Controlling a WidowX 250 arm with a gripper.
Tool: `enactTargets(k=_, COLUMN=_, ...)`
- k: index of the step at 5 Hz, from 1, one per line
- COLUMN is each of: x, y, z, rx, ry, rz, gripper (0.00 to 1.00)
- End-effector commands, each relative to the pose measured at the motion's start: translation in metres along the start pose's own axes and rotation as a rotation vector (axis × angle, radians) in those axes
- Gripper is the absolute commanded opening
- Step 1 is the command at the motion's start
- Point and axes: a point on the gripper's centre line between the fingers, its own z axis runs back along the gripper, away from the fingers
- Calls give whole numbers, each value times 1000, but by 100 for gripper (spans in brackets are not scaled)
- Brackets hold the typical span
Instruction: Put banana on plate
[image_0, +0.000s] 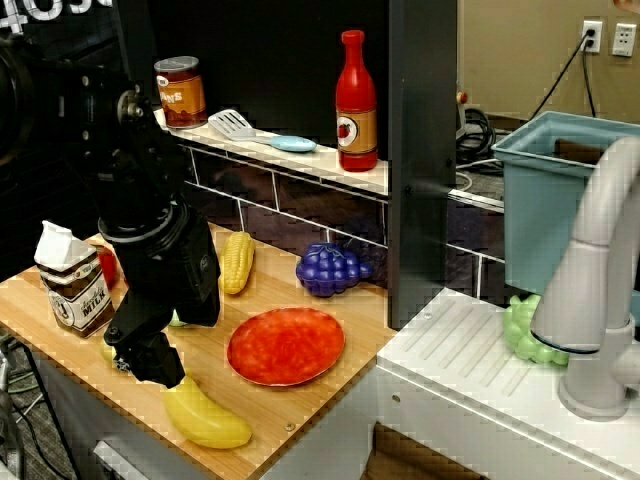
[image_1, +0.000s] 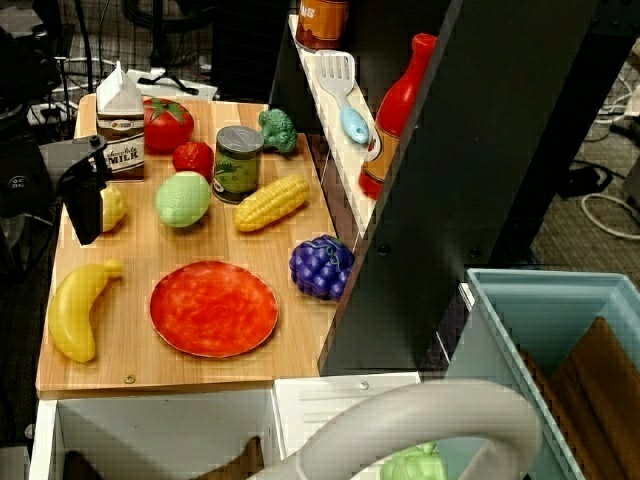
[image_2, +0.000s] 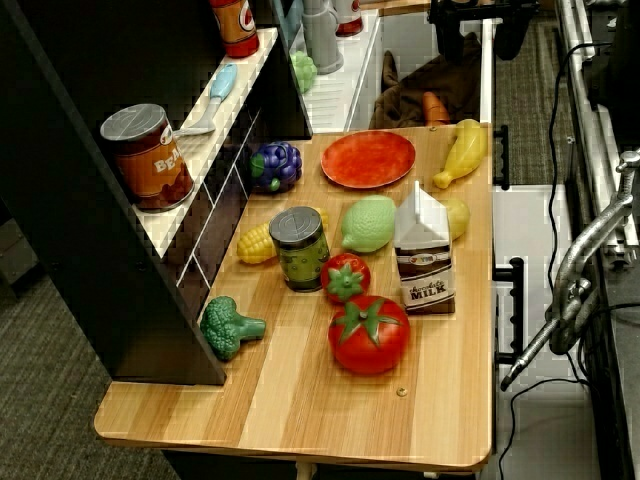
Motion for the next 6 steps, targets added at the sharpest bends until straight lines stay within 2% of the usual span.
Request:
enactTargets(k=1, x=0, y=0, z=0, rx=0, ry=0, rz=0, gripper=100)
enactTargets(k=3, x=-11, y=7, z=-11, rx=-21, ry=29, rz=-62, gripper=100)
enactTargets(k=6, x=-24, y=13, z=-14, rx=-23, ry=-2, rz=-53, gripper=100)
